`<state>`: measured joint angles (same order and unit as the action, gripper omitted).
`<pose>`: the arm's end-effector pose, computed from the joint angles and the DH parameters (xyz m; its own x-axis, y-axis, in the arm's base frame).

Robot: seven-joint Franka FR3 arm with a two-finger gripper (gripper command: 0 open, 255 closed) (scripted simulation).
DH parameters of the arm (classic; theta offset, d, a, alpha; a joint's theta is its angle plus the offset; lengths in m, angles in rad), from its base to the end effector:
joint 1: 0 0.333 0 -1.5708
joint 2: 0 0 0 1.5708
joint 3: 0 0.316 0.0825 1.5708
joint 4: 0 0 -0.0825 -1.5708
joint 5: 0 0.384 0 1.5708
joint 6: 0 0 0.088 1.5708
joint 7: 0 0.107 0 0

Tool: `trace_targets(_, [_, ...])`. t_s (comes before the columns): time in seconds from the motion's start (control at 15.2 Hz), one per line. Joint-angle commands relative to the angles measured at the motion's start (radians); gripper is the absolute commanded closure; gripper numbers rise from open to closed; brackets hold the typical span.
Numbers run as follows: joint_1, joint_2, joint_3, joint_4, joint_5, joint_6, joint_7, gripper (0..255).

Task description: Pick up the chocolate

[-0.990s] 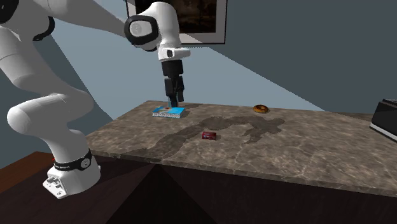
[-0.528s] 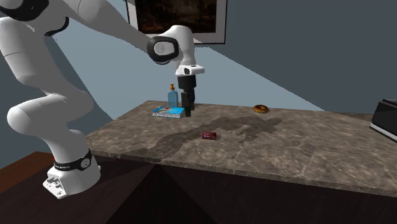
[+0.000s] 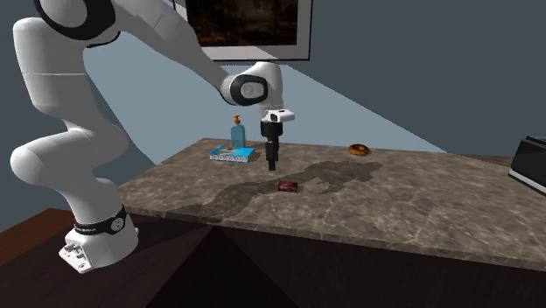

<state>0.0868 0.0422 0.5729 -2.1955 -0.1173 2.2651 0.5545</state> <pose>0.4287 0.3272 0.3717 0.9819 0.1780 0.0642 0.1755 -0.9836 0.0422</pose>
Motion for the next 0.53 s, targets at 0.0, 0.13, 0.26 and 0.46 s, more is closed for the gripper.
trace_targets(0.0, [0.019,0.096,0.009,0.056,-0.060,0.014,0.061,0])
trace_targets(0.13, [0.047,0.179,0.007,0.107,-0.110,0.021,0.112,0])
trace_targets(0.26, [0.082,0.260,-0.002,0.163,-0.154,0.025,0.157,0])
trace_targets(0.46, [0.141,0.378,-0.022,0.255,-0.209,0.024,0.210,0])
